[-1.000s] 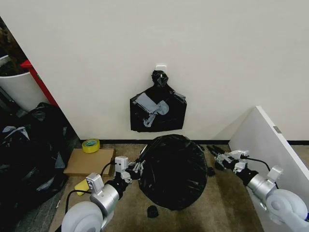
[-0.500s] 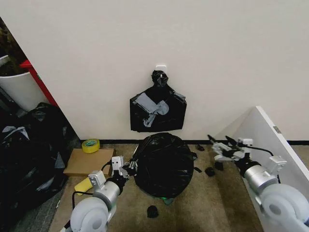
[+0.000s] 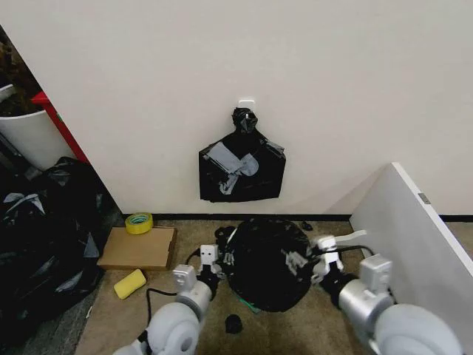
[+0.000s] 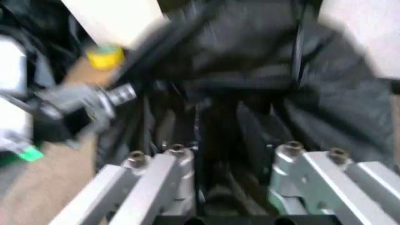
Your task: Place the garbage bag over the trash bin.
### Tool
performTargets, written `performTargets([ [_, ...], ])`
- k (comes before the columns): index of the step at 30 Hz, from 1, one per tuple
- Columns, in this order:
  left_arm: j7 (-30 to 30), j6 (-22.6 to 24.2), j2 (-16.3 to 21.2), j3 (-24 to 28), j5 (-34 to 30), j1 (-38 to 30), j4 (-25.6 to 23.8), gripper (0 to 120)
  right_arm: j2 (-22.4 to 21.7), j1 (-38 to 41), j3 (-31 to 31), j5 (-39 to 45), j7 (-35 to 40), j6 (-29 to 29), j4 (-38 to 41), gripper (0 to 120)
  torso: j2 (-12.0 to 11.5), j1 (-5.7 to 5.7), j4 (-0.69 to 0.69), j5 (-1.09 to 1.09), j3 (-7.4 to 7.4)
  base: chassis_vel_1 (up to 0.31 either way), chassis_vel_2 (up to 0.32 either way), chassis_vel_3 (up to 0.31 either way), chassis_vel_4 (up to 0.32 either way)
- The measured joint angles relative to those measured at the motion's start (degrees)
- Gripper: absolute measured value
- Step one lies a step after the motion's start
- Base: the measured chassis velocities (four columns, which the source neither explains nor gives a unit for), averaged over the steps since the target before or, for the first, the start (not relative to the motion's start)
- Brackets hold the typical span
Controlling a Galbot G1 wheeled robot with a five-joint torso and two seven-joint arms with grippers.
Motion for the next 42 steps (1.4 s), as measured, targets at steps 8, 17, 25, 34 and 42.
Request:
performTargets([
  [8,0.56,-0.41,2.14,-0.68,4.94,1.91,-1.74,5,3.93,5.74,-9.29,-3.39,4.58,-2.71,-5.78,0,0.00,0.00,0.00,-0.01,0.00,0.000,0.000,0.000,0.000],
  [17,1.64,-0.67,3.00,-1.47,7.47,3.70,-4.00,5,10.26,15.05,-19.32,-9.93,6.74,-4.28,-16.66,0,0.00,0.00,0.01,-0.02,0.00,0.000,0.000,0.000,0.000],
  [25,2.40,-0.80,3.68,-1.89,10.08,5.13,-5.64,5,15.18,22.34,-24.90,-14.81,7.65,-5.05,-25.94,0,0.00,0.00,0.01,-0.02,0.00,0.000,0.000,0.000,0.000],
  [34,2.77,-0.50,4.43,-3.27,9.14,6.21,-8.12,5,17.52,24.70,-26.25,-22.41,5.64,-2.78,-35.31,0,0.00,0.00,-0.01,-0.01,0.00,0.000,0.000,0.000,0.000],
  [42,3.54,0.24,5.36,-3.68,8.11,6.41,-9.35,5,18.48,25.67,-27.61,-25.99,4.76,-2.36,-37.20,0,0.00,0.00,0.00,0.00,0.00,0.000,0.000,0.000,0.000],
])
